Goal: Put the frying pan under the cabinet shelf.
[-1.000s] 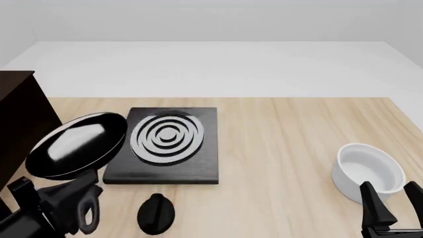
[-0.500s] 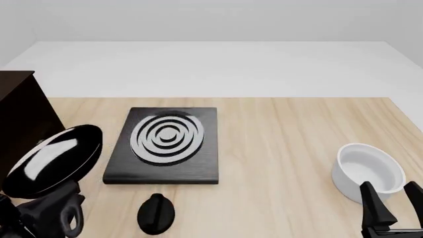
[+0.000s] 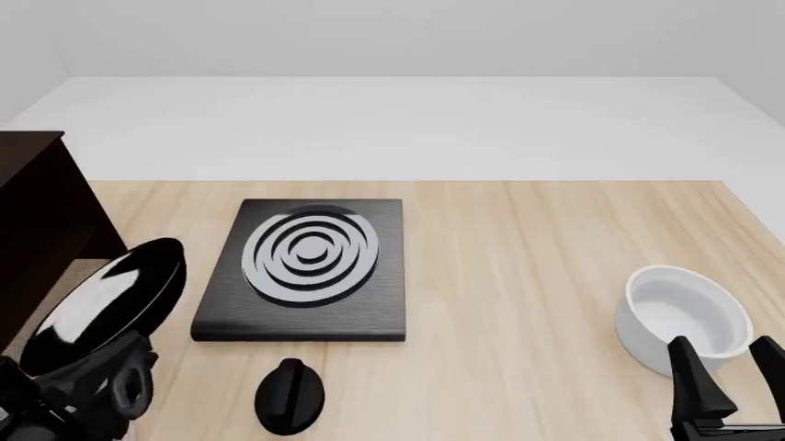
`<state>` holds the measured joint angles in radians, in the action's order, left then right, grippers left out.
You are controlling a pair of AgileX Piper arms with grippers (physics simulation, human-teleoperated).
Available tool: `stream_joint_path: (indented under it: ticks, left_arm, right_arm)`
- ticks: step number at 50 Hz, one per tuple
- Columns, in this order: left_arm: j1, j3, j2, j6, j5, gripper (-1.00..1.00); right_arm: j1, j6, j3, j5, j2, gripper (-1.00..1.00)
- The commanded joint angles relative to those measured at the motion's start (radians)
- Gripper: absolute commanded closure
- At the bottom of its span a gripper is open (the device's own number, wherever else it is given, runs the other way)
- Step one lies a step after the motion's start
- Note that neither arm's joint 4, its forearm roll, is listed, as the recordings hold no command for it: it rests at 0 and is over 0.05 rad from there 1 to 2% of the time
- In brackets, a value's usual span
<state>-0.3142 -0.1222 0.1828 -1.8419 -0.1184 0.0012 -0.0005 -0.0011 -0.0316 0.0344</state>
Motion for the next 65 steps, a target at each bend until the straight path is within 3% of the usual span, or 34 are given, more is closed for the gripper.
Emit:
stream_joint_path:
  ticks: [1,22,31,40,56,65]
  left_arm:
    - [0.025,0.004,0.047,-0.041,0.104,1.00]
    - [0.087,0.057,0.076,-0.086,0.156,1.00]
    - [0.129,0.055,0.051,-0.062,0.111,1.00]
    - [0.159,0.072,0.075,-0.049,0.138,1.00]
    - [0.198,0.117,0.257,-0.042,0.308,1.00]
    - [0.227,0.122,0.470,-0.042,0.488,1.00]
  right_arm:
    - [0.000,0.000,0.000,0.000,0.000,-1.00]
    - [0.000,0.000,0.000,0.000,0.000,-1.00]
    - [0.000,0.000,0.000,0.000,0.000,-1.00]
    - [0.000,0.000,0.000,0.000,0.001,-1.00]
    - [0.000,0.000,0.000,0.000,0.000,-1.00]
    - [0.000,0.000,0.000,0.000,0.000,-1.00]
